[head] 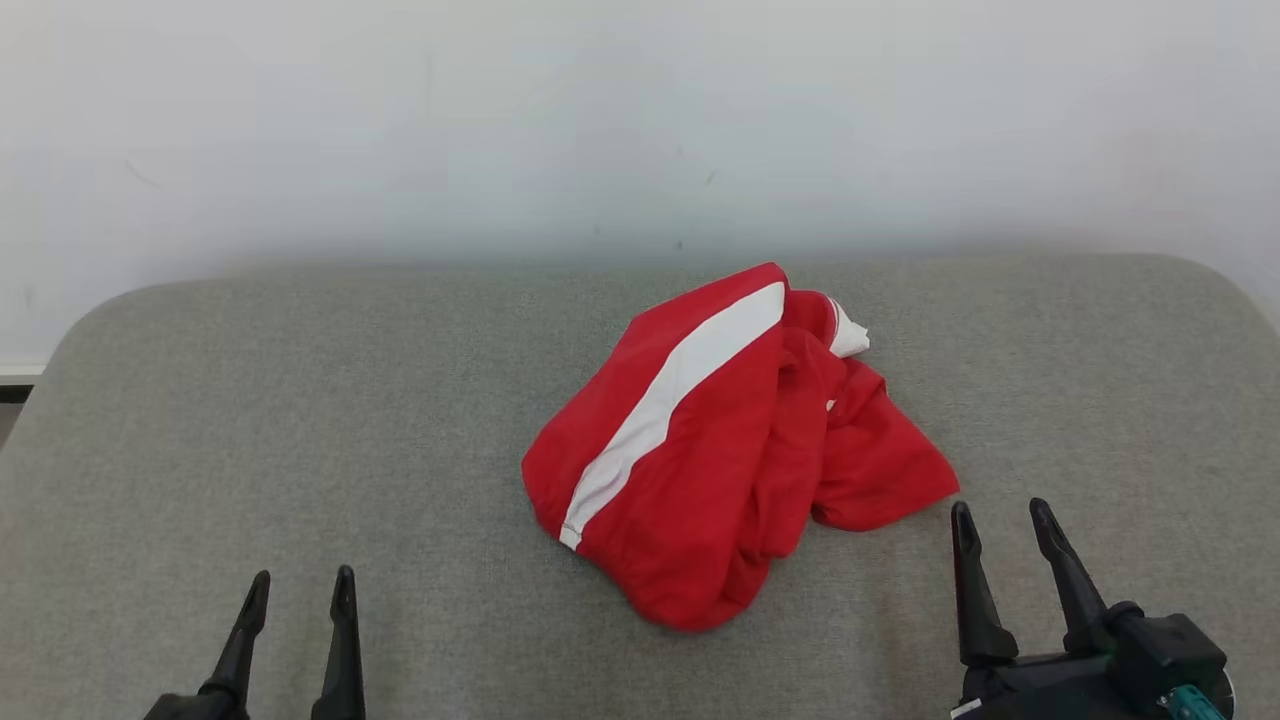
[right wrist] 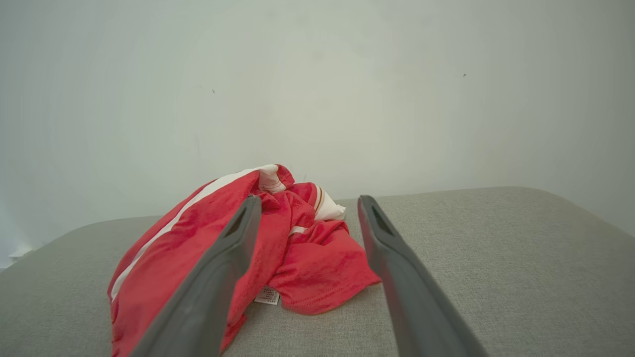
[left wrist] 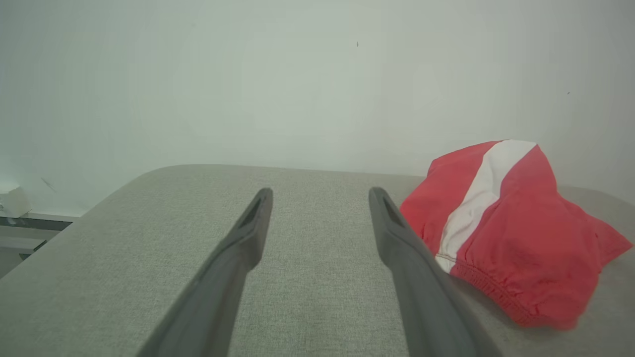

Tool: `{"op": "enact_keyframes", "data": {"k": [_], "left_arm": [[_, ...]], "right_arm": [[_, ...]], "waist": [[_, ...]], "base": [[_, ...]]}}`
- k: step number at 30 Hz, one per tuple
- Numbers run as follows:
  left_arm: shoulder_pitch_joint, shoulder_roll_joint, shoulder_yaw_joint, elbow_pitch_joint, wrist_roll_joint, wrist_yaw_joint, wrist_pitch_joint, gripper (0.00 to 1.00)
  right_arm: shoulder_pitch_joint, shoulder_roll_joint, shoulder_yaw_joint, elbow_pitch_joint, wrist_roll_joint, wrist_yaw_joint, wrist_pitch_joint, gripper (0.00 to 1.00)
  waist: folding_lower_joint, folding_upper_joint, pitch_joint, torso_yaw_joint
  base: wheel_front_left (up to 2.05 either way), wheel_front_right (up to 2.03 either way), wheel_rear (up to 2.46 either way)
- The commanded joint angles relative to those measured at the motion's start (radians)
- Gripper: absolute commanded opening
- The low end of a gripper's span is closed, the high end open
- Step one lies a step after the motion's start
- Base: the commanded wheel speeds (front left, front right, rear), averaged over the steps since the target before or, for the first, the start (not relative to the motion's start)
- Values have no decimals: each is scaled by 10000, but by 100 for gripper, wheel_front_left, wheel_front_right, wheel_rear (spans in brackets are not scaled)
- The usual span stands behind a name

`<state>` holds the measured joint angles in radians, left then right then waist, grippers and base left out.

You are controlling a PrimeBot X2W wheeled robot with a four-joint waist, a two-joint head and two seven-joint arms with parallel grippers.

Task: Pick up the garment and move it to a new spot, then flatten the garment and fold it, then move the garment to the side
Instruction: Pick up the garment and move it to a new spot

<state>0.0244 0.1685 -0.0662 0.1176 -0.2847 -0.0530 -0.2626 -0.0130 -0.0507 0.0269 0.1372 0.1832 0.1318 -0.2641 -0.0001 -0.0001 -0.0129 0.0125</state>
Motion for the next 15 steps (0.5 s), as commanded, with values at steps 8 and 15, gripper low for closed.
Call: {"op": "enact_keyframes", "data": {"k": [8, 15], "left_arm": [[313, -390, 489, 196, 291, -166, -33, 100], [-120, -517, 598, 365, 448, -384, -34, 100]], "right_arm": [[185, -83, 42, 73, -28, -21, -6, 100], [100, -80, 153, 121, -13, -21, -6, 100]], "waist": [[1, 1, 15, -84], [1, 1, 82, -274]], "base": [[0, 0, 0], [0, 0, 0]]}}
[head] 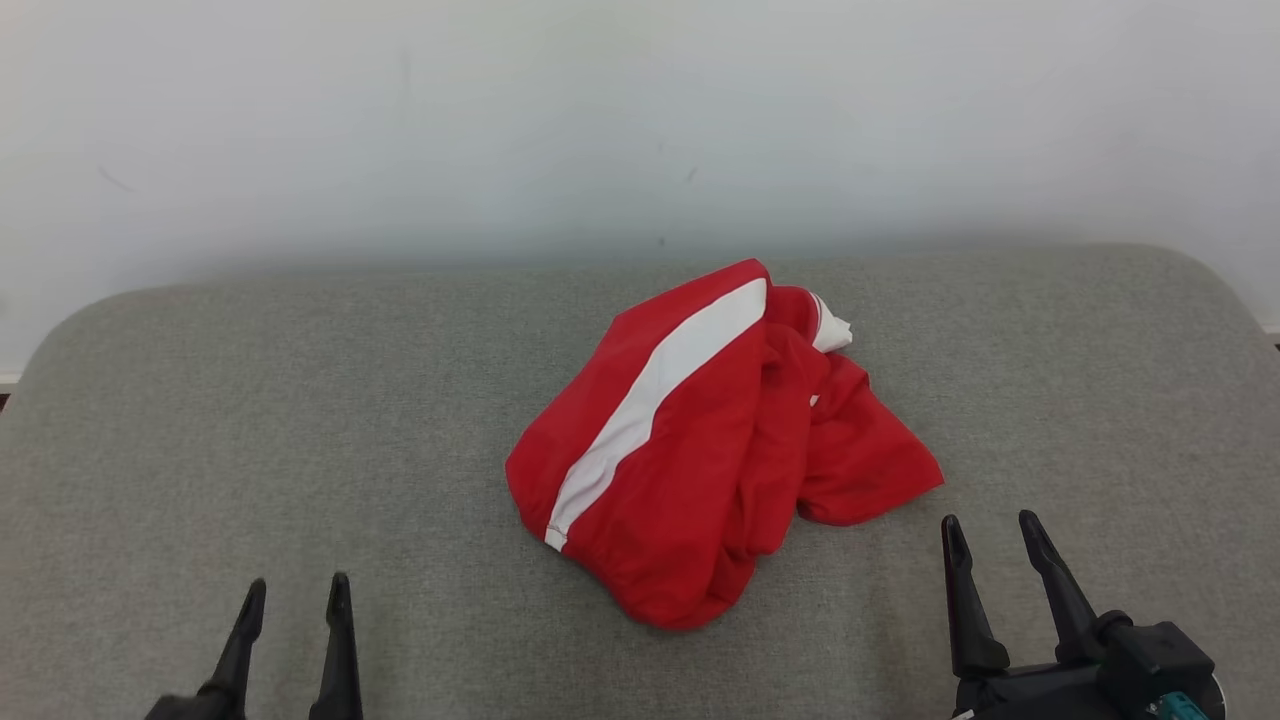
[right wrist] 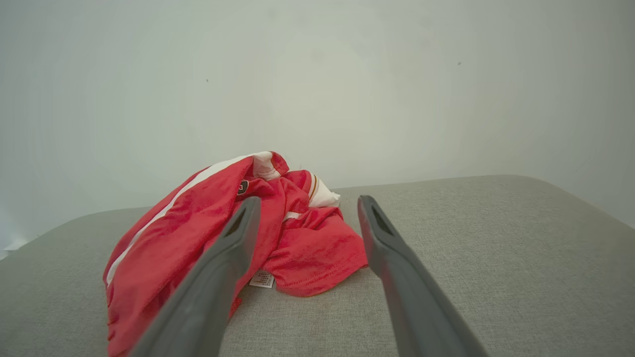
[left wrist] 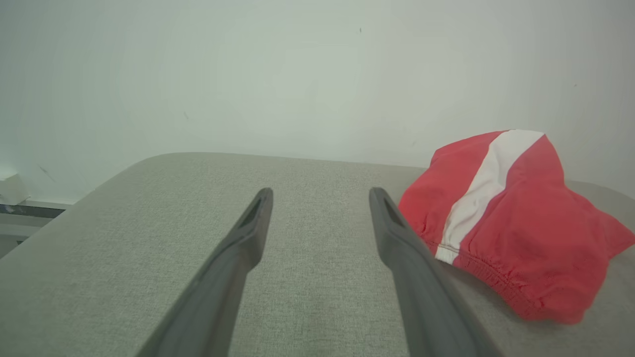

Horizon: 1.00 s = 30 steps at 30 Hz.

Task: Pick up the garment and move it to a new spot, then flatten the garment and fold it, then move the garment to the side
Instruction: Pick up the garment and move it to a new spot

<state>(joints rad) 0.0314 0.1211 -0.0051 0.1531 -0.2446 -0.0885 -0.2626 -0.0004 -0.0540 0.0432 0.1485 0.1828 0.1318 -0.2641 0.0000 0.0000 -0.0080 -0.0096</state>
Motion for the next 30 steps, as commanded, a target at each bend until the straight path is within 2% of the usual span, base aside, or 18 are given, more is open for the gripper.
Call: {"op": "enact_keyframes", "data": {"k": [1, 6, 16, 23, 30], "left_arm": [[-339, -40, -30, 45, 88, -76, -34, 100], [-1374, 63, -406, 597, 246, -235, -35, 100], [-3723, 372, -1619, 2720, 45, -418, 328, 100], [-4342, 640, -2551, 4320, -500, -415, 754, 100], [-4601, 757, -3528, 5453, -948, -410, 947, 100]], "right_arm": [[-39, -47, 13, 11, 6, -21, -6, 100], [-110, -66, 80, 91, 44, -21, -8, 100], [-464, -49, -60, 112, 130, -21, -8, 100], [-698, -15, -79, 83, 227, -21, -6, 100], [-795, 9, -157, 86, 230, -21, -8, 100]], "waist": [[0, 0, 62, -108], [0, 0, 245, -455], [0, 0, 1049, -1488], [0, 0, 1500, -2067], [0, 0, 1679, -2174]], "base": [[0, 0, 0], [0, 0, 0], [0, 0, 0], [0, 0, 0], [0, 0, 0]]}}
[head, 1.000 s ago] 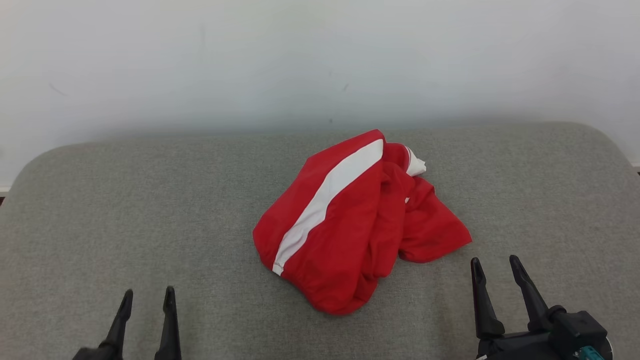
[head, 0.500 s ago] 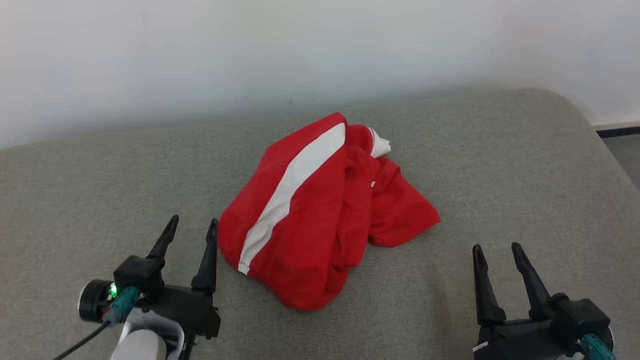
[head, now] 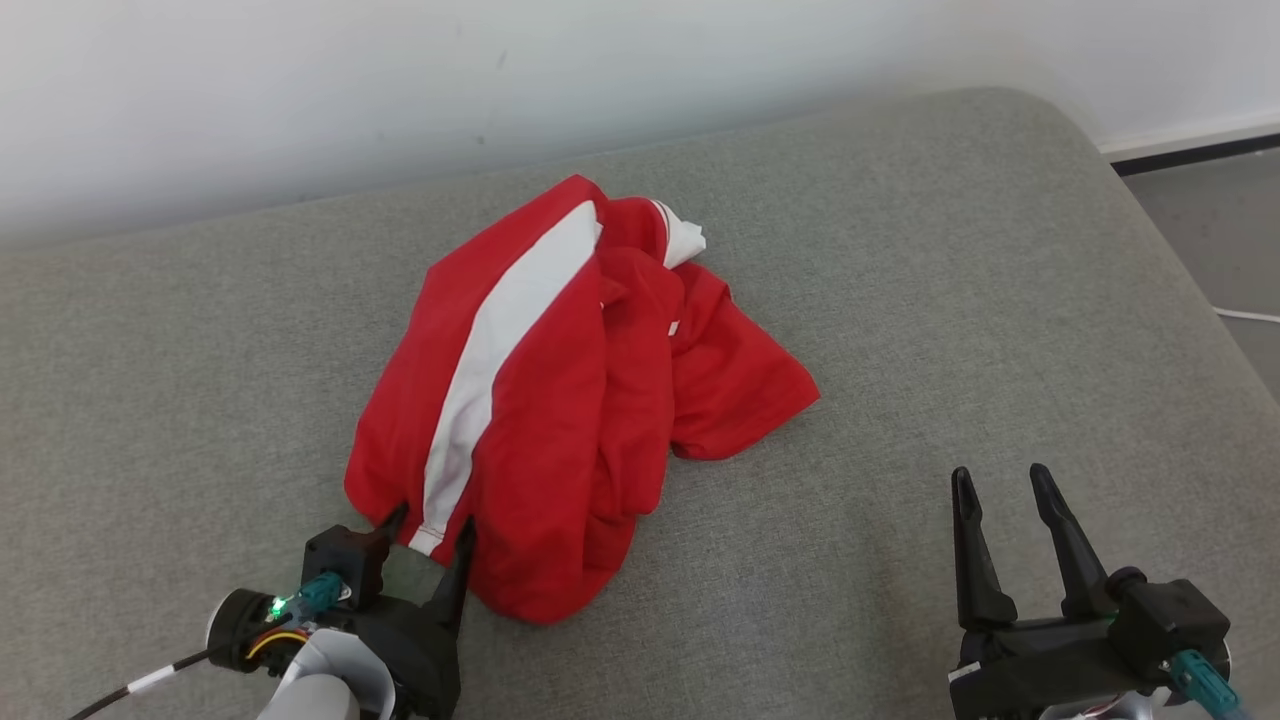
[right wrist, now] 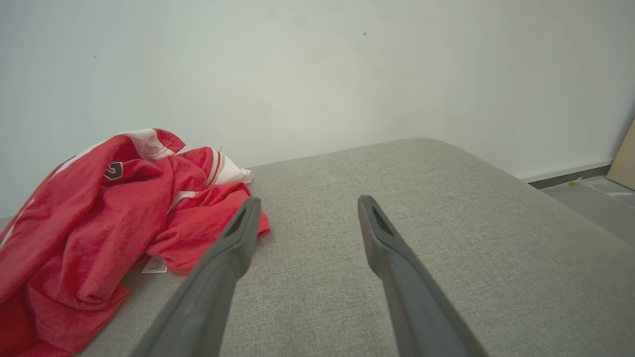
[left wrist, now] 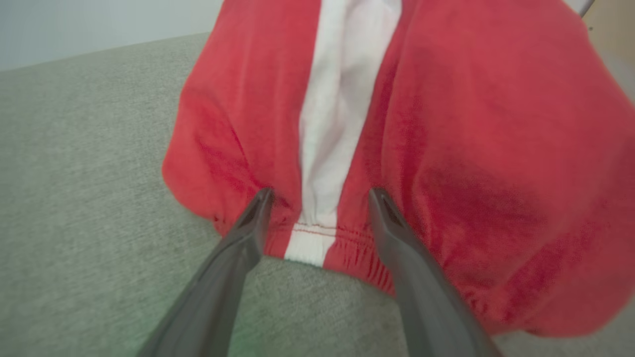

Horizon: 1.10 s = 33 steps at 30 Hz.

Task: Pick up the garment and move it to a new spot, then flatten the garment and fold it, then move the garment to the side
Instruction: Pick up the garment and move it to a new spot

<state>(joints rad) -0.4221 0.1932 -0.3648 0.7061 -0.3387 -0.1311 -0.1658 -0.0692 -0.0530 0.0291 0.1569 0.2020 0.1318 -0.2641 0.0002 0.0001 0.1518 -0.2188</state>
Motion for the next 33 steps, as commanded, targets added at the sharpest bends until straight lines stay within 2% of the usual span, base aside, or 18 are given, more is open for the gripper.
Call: {"op": "enact_keyframes", "data": {"k": [1, 2, 4, 9, 13, 19, 26, 33], "left_arm": [[-130, 46, -67, 136, -54, 15, 37, 100], [-194, 59, -173, 350, -59, 15, 52, 93], [-368, 43, -349, 737, -106, 15, 43, 0], [-915, -45, -829, 1336, -178, 12, -191, 0], [-1469, 110, -1044, 1232, -242, 14, -498, 0], [-2681, 391, -1403, 179, -246, 13, -521, 0], [-4820, 789, -1839, -1512, -400, 14, 426, 0], [-7062, 667, -1860, -2536, -728, 17, 1093, 0]], "right_arm": [[-126, 1, -25, 4, 22, -22, -6, 100], [-139, 2, -18, 8, -3, -22, -8, 100], [-139, 7, -29, 6, -61, -22, -6, 100], [-97, 11, -58, 32, -130, -22, -6, 100], [38, 18, -84, 44, -124, -22, -7, 100], [139, 24, -87, 93, 15, -22, -6, 100], [114, 25, -23, 165, 220, -22, -7, 100], [197, 29, -173, 121, 406, -22, -6, 100]], "waist": [[-2, -1, 85, -82], [-2, -1, 85, -82], [-2, -1, 71, -57], [-2, -1, -90, 83], [-2, -1, -285, 224], [-2, -1, -592, 426], [-2, -1, -741, 300], [-2, -1, -553, -61]], "base": [[0, 0, 0], [0, 0, 0], [0, 0, 0], [0, 0, 0], [0, 0, 0], [0, 0, 0], [0, 0, 0], [0, 0, 0]]}}
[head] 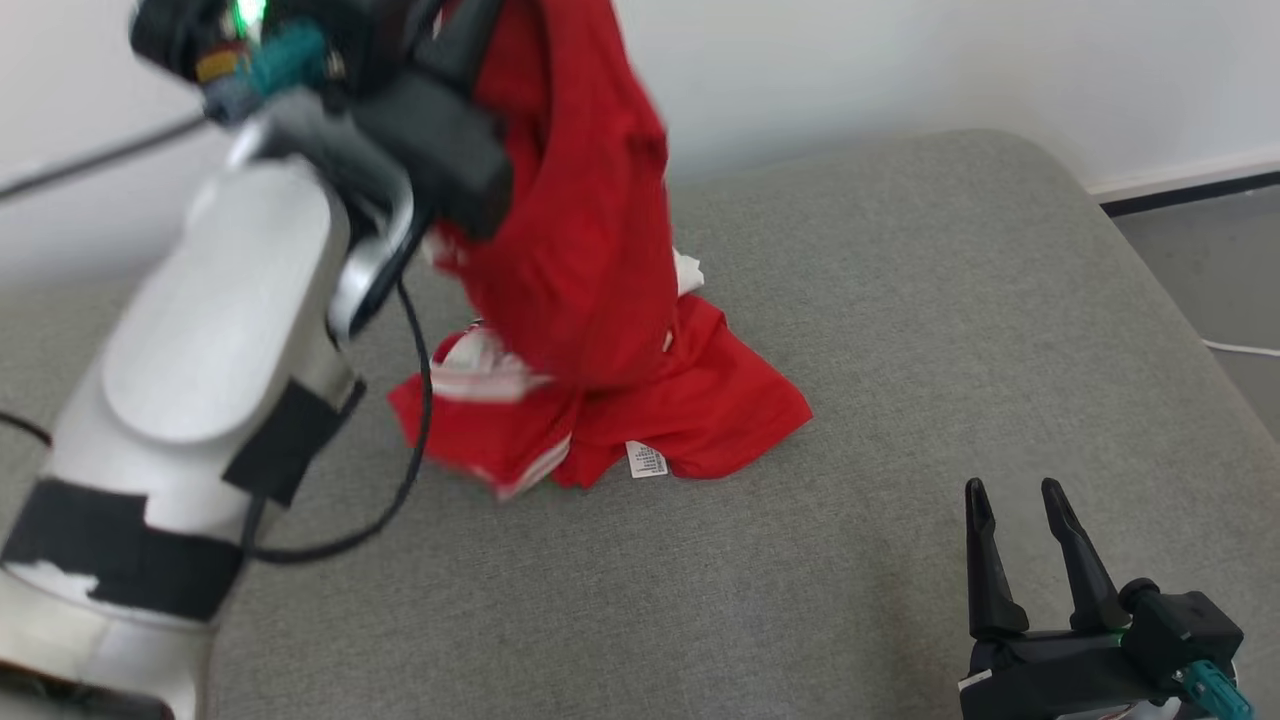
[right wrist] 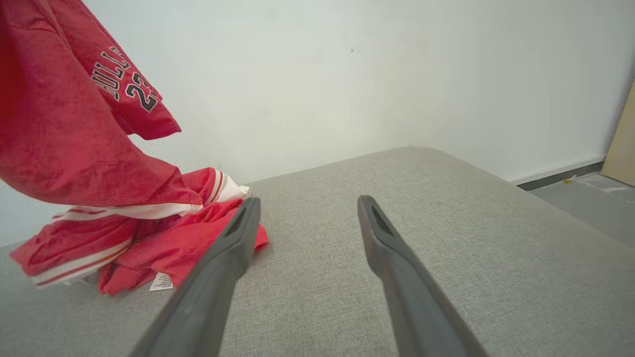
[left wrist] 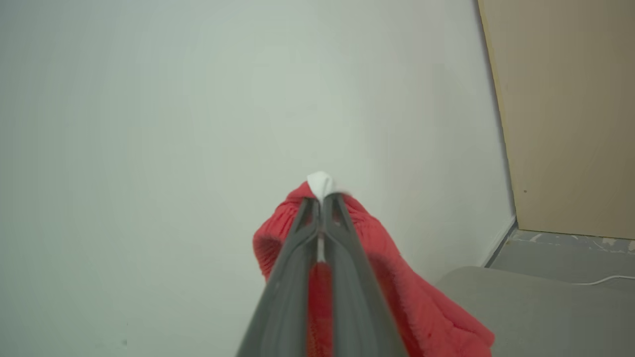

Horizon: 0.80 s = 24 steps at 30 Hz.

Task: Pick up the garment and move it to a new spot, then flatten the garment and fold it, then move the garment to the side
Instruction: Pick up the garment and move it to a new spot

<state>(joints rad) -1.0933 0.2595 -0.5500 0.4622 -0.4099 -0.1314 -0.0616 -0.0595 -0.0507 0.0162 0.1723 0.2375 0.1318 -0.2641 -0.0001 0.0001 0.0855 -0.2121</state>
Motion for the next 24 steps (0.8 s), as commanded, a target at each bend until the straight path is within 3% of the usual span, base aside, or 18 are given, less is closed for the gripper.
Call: {"op": "enact_keyframes", "data": {"k": [1, 4, 12, 24], "left_arm": [[-672, -49, 27, -173, -68, 21, 73, 0], [-1372, -246, 90, -301, -303, 21, 176, 0], [-1954, -56, 111, -189, -432, 23, 62, 0], [-531, 1499, 943, -405, -776, 510, -253, 0]], "right_arm": [[137, 7, -75, -28, 75, -22, -6, 100], [186, 4, -116, -10, 75, -22, -7, 100], [137, 3, -211, -97, 47, -22, -7, 100], [-22, 3, -304, -746, -412, -22, -4, 100]], "waist": [[1, -1, 127, -155], [1, -1, 155, -209], [1, -1, 150, 40], [1, -1, 625, 2418]], "base": [[0, 0, 0], [0, 0, 0], [0, 0, 0], [0, 0, 0]]}}
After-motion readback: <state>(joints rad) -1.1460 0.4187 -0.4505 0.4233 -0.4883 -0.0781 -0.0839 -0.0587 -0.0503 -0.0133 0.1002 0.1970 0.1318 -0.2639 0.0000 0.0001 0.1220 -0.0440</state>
